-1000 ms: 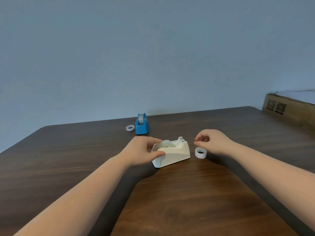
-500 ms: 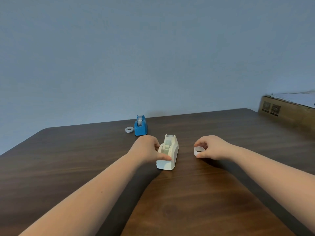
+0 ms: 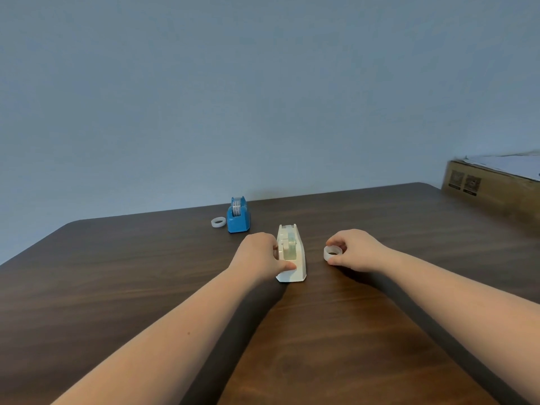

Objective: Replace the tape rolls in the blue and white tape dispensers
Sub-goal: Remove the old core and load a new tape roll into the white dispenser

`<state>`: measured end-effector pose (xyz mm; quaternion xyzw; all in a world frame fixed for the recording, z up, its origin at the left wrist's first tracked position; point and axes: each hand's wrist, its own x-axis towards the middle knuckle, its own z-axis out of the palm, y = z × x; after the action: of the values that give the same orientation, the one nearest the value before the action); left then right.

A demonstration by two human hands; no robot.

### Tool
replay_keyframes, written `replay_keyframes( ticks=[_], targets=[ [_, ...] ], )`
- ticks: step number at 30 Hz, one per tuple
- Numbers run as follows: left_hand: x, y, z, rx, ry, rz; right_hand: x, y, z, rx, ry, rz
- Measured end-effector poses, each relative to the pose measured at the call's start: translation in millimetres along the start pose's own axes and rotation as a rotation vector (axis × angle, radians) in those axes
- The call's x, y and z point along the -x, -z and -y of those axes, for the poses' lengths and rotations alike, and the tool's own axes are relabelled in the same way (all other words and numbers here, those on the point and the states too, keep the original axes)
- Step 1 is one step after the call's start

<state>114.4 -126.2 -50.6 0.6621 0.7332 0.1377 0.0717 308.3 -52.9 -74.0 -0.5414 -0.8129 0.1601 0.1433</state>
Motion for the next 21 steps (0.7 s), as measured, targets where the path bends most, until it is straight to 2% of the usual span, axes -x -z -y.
replay_keyframes(
  ticks=[21],
  targets=[
    [-65.8, -19.0, -2.6, 0.049, 0.029, -0.107, -59.9, -12.3, -7.6, -0.042, -0.070, -0.125]
  ],
)
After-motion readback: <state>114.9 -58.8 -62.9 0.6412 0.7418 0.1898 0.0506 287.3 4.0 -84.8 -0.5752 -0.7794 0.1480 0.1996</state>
